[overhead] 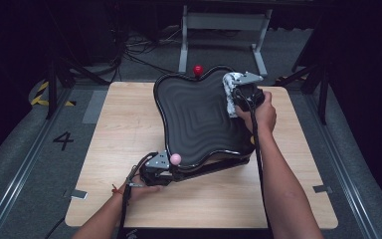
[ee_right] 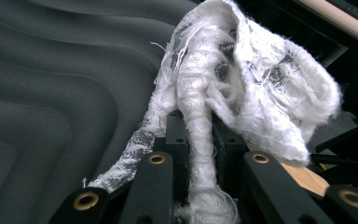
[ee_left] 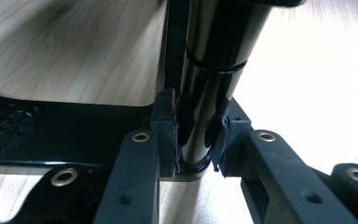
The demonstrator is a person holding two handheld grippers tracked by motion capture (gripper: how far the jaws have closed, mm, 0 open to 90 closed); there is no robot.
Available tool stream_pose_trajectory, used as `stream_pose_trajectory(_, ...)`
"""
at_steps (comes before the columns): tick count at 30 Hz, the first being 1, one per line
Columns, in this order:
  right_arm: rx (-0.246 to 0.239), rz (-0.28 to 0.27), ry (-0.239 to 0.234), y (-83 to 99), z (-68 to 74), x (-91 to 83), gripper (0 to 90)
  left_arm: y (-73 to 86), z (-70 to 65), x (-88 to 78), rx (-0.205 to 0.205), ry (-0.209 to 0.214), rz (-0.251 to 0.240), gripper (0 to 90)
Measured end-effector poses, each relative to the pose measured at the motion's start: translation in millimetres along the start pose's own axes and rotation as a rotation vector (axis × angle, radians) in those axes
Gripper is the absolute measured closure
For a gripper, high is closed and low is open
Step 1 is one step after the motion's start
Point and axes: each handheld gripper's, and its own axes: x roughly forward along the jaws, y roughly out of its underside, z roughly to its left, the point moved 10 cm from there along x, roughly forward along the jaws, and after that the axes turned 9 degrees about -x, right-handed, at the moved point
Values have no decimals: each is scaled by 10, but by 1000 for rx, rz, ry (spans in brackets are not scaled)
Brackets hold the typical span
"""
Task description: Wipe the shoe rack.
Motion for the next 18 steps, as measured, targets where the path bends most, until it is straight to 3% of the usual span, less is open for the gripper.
stream_pose_trajectory(11, -20, 1, 14, -95, -47, 46, 796, 1, -3, 0, 2, 4, 1, 738)
stream_pose_trajectory(18, -51, -38, -39, -223, 153, 36, 795, 1, -2, 0, 3, 4, 1, 738)
